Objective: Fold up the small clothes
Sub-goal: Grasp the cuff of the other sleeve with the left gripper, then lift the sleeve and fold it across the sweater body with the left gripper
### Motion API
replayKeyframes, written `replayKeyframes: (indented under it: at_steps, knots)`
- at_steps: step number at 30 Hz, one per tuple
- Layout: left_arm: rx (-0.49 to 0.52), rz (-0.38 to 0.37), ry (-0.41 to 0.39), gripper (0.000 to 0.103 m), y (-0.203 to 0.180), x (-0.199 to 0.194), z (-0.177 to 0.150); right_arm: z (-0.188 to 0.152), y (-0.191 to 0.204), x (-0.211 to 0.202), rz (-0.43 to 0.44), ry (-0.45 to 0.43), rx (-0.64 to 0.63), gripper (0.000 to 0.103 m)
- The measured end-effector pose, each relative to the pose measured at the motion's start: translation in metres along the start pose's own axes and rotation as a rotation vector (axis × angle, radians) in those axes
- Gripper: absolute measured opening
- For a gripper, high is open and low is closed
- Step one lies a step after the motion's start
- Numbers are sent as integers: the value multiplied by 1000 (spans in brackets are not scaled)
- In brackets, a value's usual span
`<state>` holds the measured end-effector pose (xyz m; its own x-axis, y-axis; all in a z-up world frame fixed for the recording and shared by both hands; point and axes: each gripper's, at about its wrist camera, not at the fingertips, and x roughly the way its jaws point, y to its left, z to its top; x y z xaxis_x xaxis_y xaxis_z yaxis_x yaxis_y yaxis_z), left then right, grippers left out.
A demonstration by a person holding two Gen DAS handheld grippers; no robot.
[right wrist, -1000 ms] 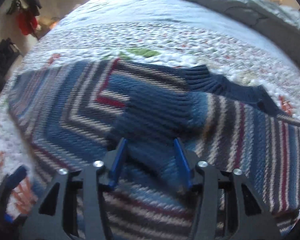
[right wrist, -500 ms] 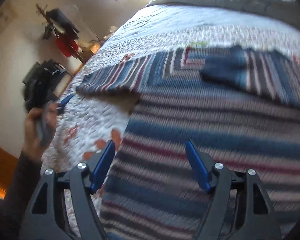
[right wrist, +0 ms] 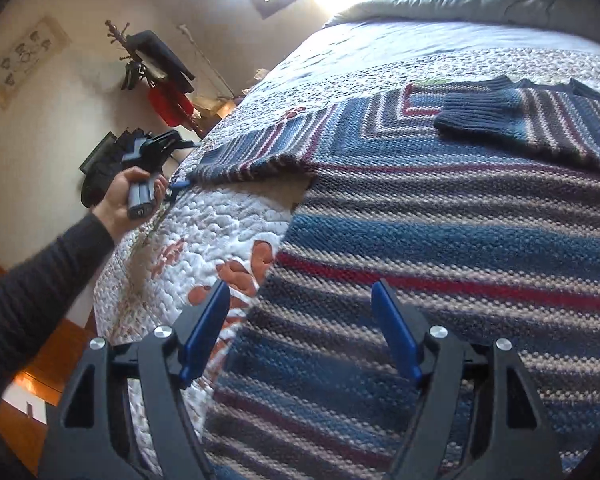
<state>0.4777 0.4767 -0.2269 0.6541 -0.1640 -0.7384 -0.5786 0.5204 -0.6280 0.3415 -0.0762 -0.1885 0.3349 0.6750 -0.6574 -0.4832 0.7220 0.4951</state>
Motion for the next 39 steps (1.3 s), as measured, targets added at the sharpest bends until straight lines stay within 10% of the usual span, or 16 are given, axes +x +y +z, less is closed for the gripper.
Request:
replayKeyframes:
  at_steps: [2,6,14,23,39]
  knots:
    - [39,33,27,31,-6,5,-1,-3,-6,-1,-3,3,10,73]
    - [99,64,-32,14,-24,-11,-10,-5,-14,-6,6,-6,36,73]
    - [374,20,-150,11,-155,-65,-49,3,-41,-30,24,-68,120,73]
    - [781,-92,-125,11,-351,-82,-179,11,-113,-78,67,-158,307,74]
    - [966,-92,38,11,-424,25,-356,1,-197,-143,69,-259,456,76]
